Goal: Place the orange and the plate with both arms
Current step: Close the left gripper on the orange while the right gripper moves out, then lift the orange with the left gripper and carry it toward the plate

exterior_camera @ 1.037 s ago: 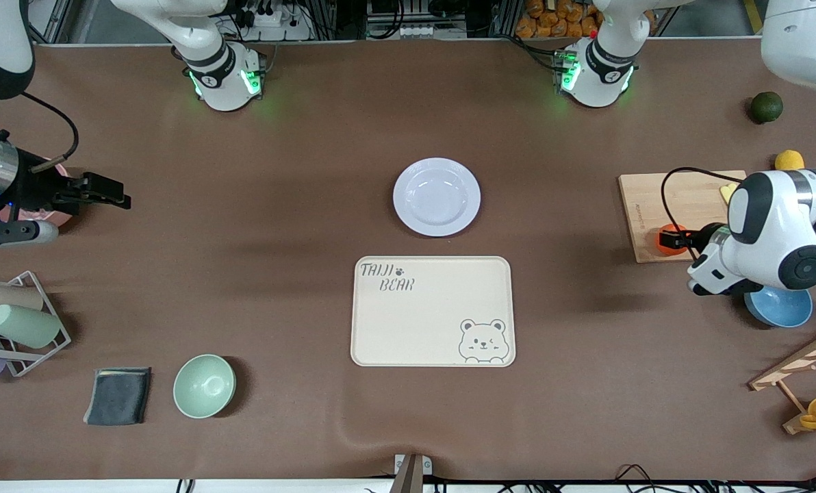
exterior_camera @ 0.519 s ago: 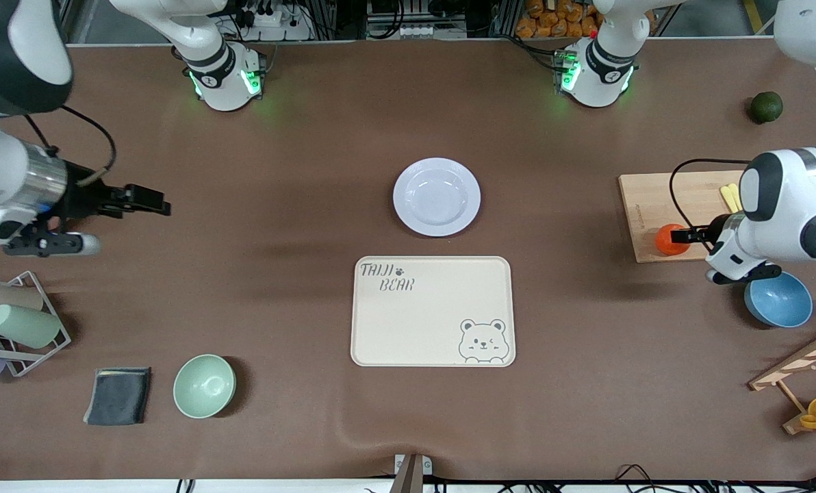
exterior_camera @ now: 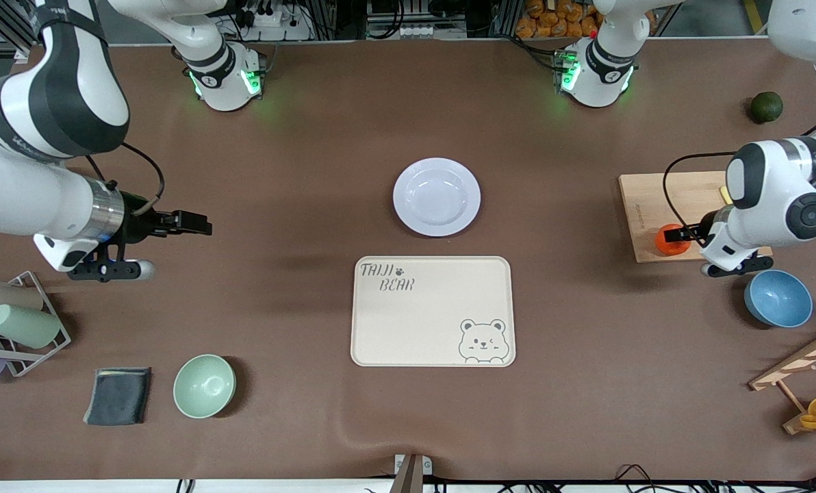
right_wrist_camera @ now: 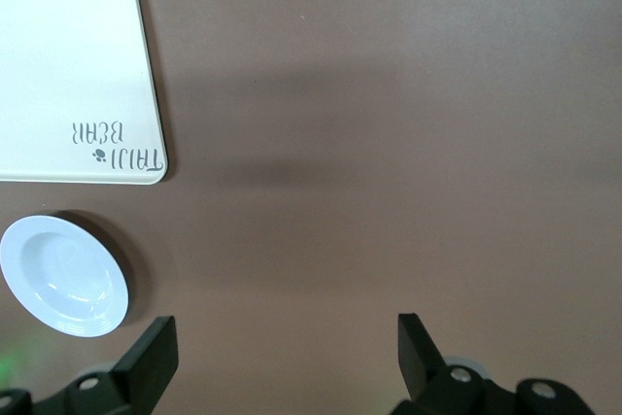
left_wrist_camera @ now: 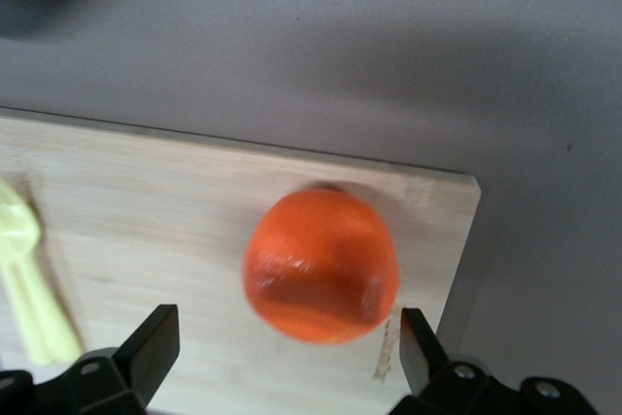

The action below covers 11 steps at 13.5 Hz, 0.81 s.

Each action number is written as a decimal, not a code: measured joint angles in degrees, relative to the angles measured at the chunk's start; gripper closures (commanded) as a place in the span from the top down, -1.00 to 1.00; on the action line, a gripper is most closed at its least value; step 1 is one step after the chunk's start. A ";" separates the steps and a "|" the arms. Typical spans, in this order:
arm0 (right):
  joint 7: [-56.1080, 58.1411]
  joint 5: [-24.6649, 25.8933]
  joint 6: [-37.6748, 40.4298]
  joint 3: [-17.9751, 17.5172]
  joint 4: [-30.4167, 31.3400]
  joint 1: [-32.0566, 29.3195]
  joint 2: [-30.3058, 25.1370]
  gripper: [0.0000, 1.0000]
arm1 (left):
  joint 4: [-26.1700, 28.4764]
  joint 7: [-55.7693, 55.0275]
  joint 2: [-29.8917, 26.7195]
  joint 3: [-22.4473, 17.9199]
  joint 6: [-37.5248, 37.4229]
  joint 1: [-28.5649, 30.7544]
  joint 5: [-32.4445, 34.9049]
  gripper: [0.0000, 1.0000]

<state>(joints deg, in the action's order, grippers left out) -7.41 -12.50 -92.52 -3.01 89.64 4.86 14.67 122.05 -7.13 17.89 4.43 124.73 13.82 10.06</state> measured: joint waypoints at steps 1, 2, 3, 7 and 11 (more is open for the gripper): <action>0.00 -0.09 -0.44 -0.01 0.44 0.03 0.19 1.00 | 0.96 -0.61 0.39 0.05 1.44 -0.02 0.00 1.00; 0.00 -0.13 -0.95 -0.02 0.84 0.11 0.29 1.00 | 1.48 -0.97 0.80 0.09 2.20 -0.03 0.00 1.00; 0.00 -0.16 -1.32 -0.04 1.23 0.25 0.32 1.00 | 1.62 -1.07 1.12 0.10 2.48 -0.03 0.00 1.00; -0.04 -0.65 -2.59 -0.04 2.85 0.69 0.33 1.00 | 1.64 -1.11 2.19 0.10 2.73 -0.02 0.00 1.00; -0.10 -5.88 -6.40 0.28 7.56 0.68 0.34 1.00 | 1.62 -1.11 3.36 0.09 3.16 -0.02 0.00 1.00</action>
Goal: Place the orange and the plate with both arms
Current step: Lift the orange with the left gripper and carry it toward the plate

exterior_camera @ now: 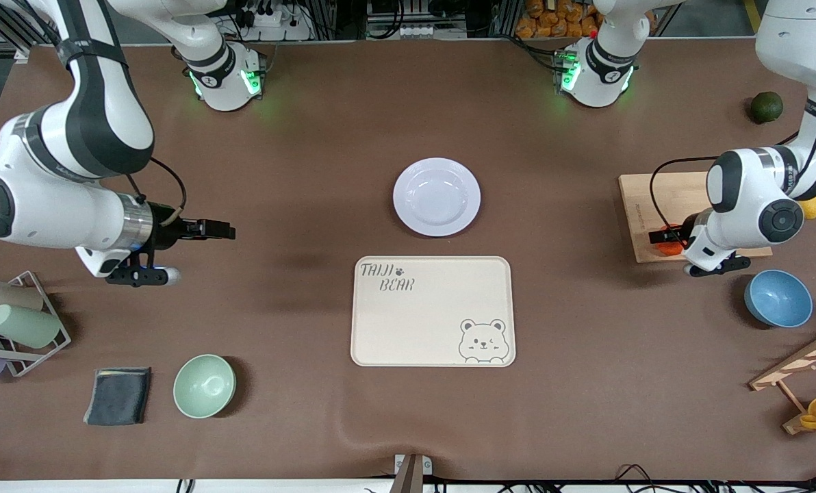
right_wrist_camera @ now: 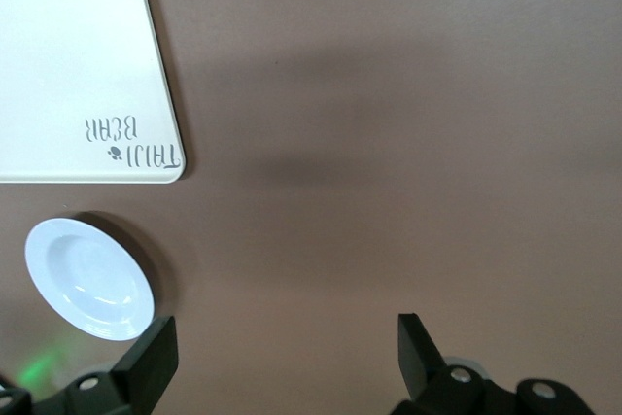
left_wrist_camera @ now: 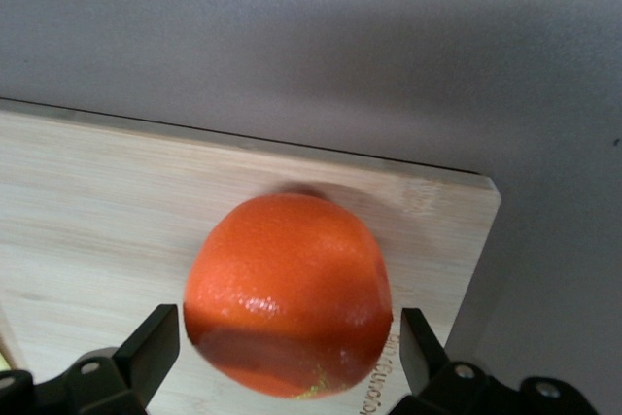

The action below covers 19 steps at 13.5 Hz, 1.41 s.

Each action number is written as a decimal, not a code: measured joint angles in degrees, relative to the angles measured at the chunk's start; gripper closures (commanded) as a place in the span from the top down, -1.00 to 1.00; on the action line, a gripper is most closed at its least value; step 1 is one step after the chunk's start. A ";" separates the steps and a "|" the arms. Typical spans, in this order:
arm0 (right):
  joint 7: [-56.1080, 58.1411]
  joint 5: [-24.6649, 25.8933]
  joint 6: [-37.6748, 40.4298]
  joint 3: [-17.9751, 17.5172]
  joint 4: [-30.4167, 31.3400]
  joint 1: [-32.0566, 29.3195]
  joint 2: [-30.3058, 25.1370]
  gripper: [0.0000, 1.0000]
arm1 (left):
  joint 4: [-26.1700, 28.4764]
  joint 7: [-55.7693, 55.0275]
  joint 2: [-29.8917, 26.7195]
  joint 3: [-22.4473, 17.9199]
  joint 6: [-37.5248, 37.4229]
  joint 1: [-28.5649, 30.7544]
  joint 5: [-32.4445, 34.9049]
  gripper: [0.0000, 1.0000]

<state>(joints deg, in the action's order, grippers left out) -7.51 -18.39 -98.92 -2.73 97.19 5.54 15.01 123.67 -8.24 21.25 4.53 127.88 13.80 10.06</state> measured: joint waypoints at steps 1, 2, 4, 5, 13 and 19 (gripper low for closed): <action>0.00 -0.49 -1.04 0.01 0.86 0.00 -0.01 1.00 | -0.10 0.00 0.22 0.01 0.32 -0.07 0.00 1.00; 0.00 -0.67 -2.14 0.00 1.71 0.00 -0.04 1.00 | -0.30 0.00 0.35 0.05 0.49 -0.20 0.00 1.00; -0.01 -0.77 -3.89 -0.04 2.99 0.01 -0.05 1.00 | -0.66 0.00 0.62 0.20 0.66 -0.38 0.00 1.00; -0.01 -0.78 -4.36 -0.08 3.44 0.01 -0.05 1.00 | -0.80 0.00 0.74 0.23 0.81 -0.38 0.00 0.66; -0.13 -2.26 -5.19 -0.15 4.37 0.03 -0.13 1.00 | -4.52 2.70 0.92 0.35 1.03 -0.25 0.52 -1.00; -0.48 -5.51 -6.63 0.03 5.61 -0.04 -0.13 1.00 | -18.16 0.84 -1.34 2.41 -3.65 -0.72 -10.83 -1.00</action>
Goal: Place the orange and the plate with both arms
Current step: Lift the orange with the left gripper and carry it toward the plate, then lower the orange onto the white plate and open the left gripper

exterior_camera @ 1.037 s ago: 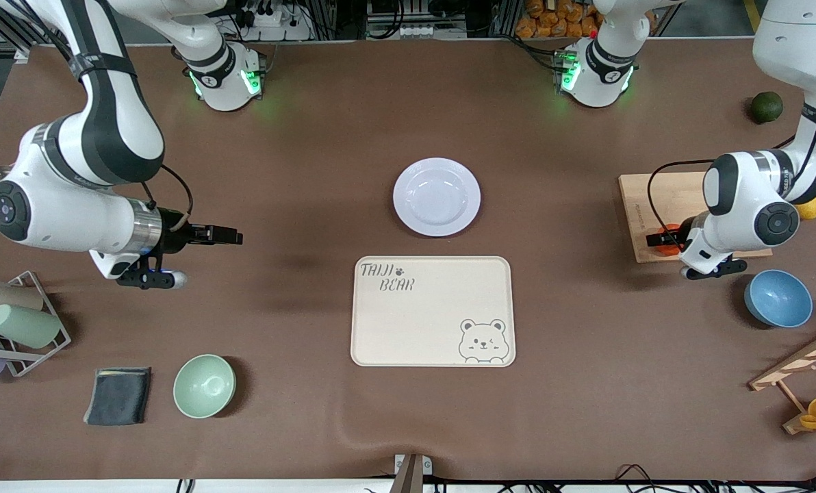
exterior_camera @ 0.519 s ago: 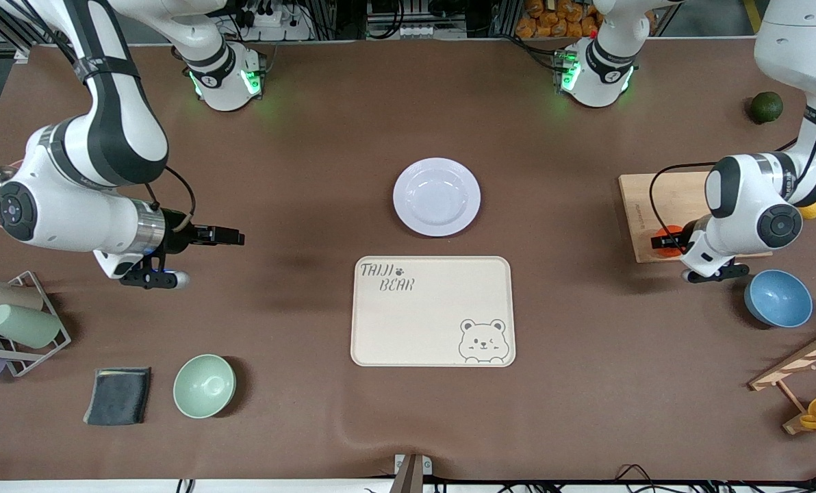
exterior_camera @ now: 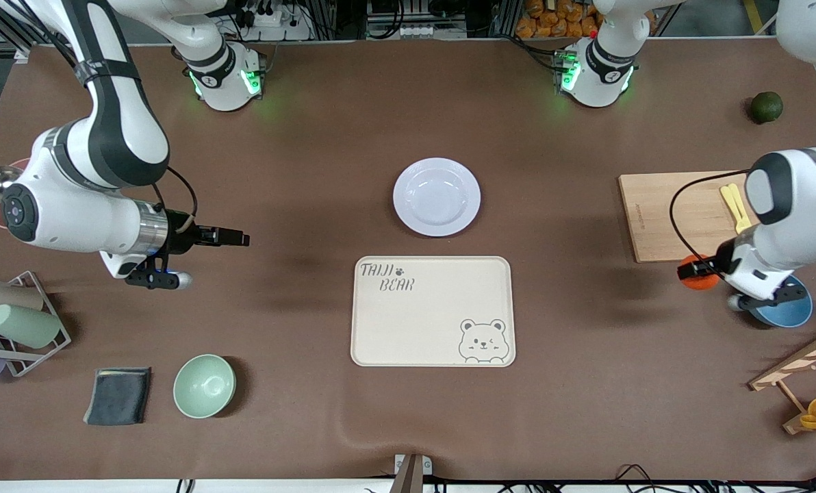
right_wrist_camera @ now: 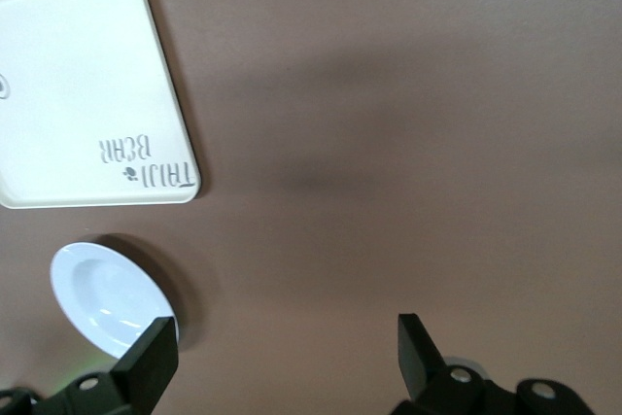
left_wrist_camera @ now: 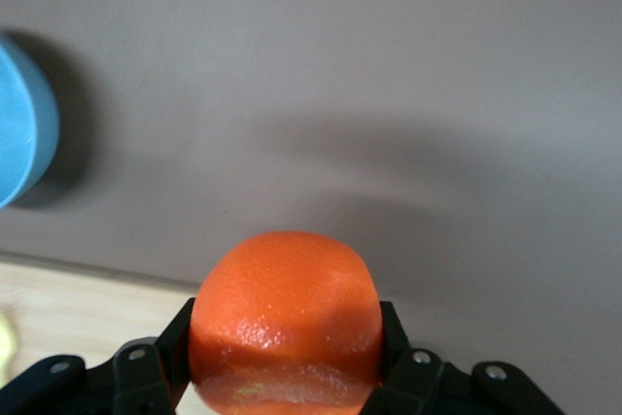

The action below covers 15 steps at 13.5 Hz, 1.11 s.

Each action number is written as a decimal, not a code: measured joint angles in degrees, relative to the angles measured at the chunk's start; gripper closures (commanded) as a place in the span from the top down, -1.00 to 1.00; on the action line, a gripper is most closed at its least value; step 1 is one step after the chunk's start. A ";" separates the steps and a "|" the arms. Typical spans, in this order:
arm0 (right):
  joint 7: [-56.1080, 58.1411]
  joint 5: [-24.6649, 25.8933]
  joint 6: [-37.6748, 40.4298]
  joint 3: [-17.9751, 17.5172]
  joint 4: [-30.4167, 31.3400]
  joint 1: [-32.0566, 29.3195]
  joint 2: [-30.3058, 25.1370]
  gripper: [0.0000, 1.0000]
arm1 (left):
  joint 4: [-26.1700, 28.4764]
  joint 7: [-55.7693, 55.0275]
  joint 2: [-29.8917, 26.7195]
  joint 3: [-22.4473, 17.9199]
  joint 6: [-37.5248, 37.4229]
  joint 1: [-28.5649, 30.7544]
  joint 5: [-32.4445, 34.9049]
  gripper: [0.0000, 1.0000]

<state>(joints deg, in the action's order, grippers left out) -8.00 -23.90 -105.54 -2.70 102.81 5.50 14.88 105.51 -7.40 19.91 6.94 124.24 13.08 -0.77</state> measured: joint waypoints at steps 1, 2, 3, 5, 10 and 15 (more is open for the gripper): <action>-0.16 -1.65 -0.24 0.19 0.29 -0.25 0.00 1.00 | -1.54 -1.94 0.06 0.13 -0.31 -0.45 -1.34 -1.00; -0.17 -2.87 -0.76 0.40 0.80 -0.60 0.04 1.00 | -2.44 -4.53 0.14 0.27 -0.46 -1.14 -1.75 -1.00; -0.17 -3.62 -1.98 0.54 1.68 -0.87 0.06 1.00 | -2.97 -7.32 0.26 0.56 -0.52 -2.19 -1.89 -1.00; -0.13 -5.26 -4.88 0.56 3.97 -1.01 0.23 1.00 | -3.20 -13.19 0.69 1.57 -0.62 -5.53 -1.97 -1.00; 2.26 -13.06 -7.13 0.56 6.37 -1.13 2.04 1.00 | -3.50 -28.77 1.14 6.84 -2.01 -14.40 -2.05 -1.00; 5.99 -20.68 -8.57 0.52 6.87 -1.15 5.16 1.00 | -3.39 -33.39 2.00 14.28 -6.57 -17.55 -2.08 -1.00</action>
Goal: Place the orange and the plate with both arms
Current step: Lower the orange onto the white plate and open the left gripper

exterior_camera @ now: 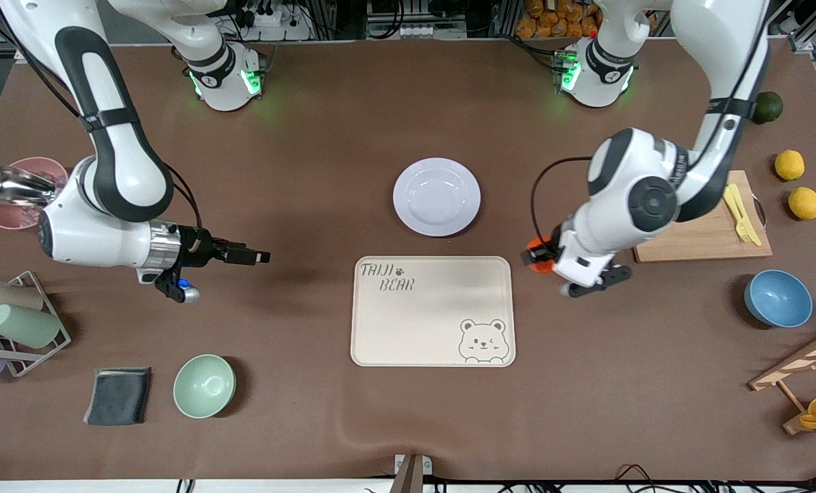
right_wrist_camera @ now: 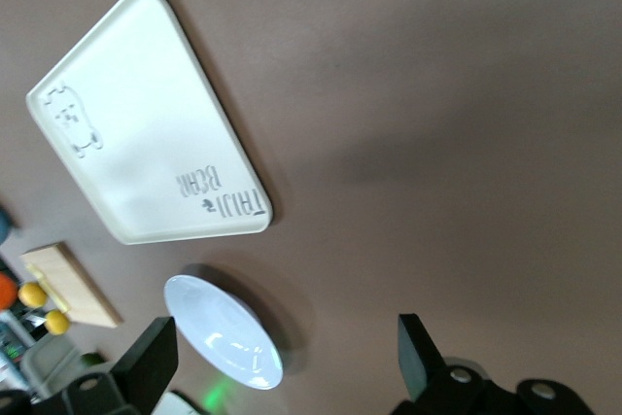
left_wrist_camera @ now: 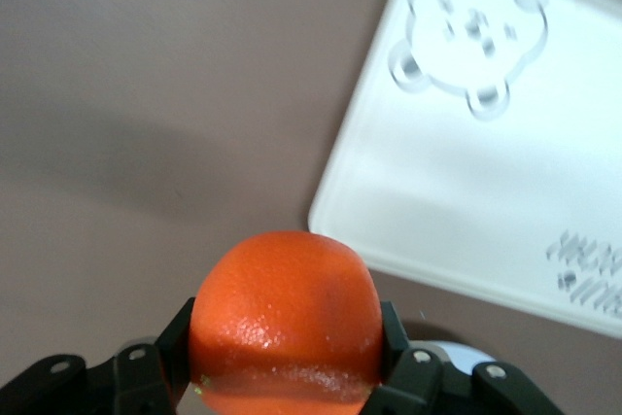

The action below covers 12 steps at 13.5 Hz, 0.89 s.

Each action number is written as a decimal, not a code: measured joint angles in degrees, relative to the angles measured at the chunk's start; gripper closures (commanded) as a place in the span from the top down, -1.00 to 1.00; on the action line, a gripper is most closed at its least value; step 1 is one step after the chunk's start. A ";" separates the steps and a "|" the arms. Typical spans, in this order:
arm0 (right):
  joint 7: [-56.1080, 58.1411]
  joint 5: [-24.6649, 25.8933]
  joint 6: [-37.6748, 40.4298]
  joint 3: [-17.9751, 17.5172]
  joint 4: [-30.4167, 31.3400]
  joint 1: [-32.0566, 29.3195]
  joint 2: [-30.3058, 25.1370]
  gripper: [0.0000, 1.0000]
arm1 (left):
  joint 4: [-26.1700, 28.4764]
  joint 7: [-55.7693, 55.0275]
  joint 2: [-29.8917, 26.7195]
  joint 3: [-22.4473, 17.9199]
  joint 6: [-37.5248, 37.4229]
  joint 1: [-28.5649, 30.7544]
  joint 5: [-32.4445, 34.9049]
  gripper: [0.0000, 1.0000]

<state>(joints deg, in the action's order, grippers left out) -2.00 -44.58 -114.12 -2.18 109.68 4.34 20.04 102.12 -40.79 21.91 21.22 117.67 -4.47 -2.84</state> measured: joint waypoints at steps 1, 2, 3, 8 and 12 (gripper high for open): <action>3.18 -3.52 -0.03 0.03 0.82 -0.04 0.61 1.00 | 0.01 -0.66 0.45 0.24 -1.18 -1.93 0.00 -1.00; 6.90 -7.06 -0.04 0.04 1.91 -0.09 1.14 1.00 | 0.04 -1.24 0.99 0.34 -2.56 -4.10 0.00 -1.00; 10.15 -9.82 -0.05 0.05 3.22 -0.09 1.67 1.00 | 0.05 -2.13 1.65 0.39 -3.25 -6.47 -0.01 -1.00; 18.52 -16.26 0.28 -0.51 7.05 0.77 3.36 1.00 | -0.15 -7.35 5.56 0.49 -3.55 -18.46 -0.01 -1.00; 28.31 -24.76 0.47 -0.79 10.70 3.33 4.01 1.00 | -2.65 -10.85 11.14 0.11 -3.52 -25.20 0.42 -1.00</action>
<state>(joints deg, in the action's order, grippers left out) 26.31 -69.34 -113.65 -2.96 120.38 7.68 24.05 99.47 -51.64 33.06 21.33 114.15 -29.67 -2.43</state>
